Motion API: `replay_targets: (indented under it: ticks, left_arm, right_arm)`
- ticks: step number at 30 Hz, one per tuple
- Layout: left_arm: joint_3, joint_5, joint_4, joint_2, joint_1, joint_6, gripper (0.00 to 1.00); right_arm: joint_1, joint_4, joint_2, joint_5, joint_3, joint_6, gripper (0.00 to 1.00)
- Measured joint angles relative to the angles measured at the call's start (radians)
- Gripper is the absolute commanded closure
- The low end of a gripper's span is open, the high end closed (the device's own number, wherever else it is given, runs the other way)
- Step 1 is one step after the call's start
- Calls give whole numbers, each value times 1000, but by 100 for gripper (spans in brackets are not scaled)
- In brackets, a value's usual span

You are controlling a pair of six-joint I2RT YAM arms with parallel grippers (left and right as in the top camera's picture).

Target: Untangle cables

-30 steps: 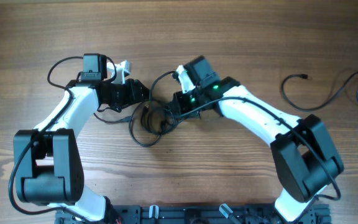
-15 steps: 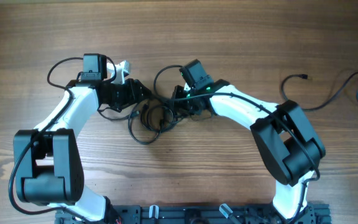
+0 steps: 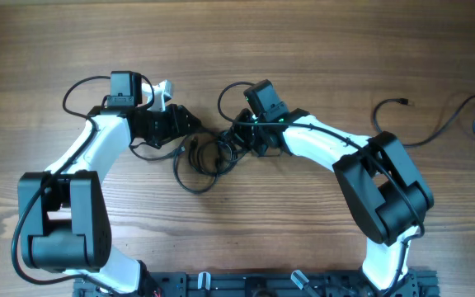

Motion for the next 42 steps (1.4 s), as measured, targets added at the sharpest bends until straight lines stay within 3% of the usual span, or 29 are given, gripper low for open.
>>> replay_targets:
  ticks: [2, 5, 9, 14, 18, 19, 21, 26, 28, 31, 38, 42]
  left_arm:
    - [0, 0, 0, 0, 0, 0, 50]
    - [0, 0, -1, 0, 0, 0, 46]
    - [0, 9, -1, 0, 0, 2, 38]
    - [0, 190, -1, 0, 0, 86, 36]
    - [0, 234, -1, 0, 1, 106, 41]
    - [0, 240, -1, 0, 1, 108, 51]
    - [0, 253, -1, 0, 1, 114, 60]
    - [0, 264, 0, 0, 1, 121, 60]
    - [0, 268, -1, 0, 1, 121, 65]
    - [0, 288, -2, 0, 0, 129, 91]
    - [0, 264, -3, 0, -34, 135, 82]
    - [0, 151, 19, 0, -100, 97, 86]
  right_arm:
    - [0, 19, 0, -8, -2, -53, 96]
    - [-34, 50, 0, -109, -4, -248, 96]
    - [-130, 160, -10, -419, -11, -549, 96]
    - [-158, 238, -10, -713, -13, -740, 96]
    - [-158, 259, -10, -743, -13, -742, 96]
    - [-159, 263, -10, -745, -13, -736, 96]
    - [-159, 273, -10, -743, -13, -701, 96]
    - [-159, 311, -10, -745, -14, -580, 96]
    - [-159, 319, -10, -757, -14, -568, 96]
    - [-159, 319, -10, -768, -14, -558, 96]
    - [-163, 325, -10, -777, -16, -551, 96]
    - [-164, 364, -10, -778, -21, -520, 96]
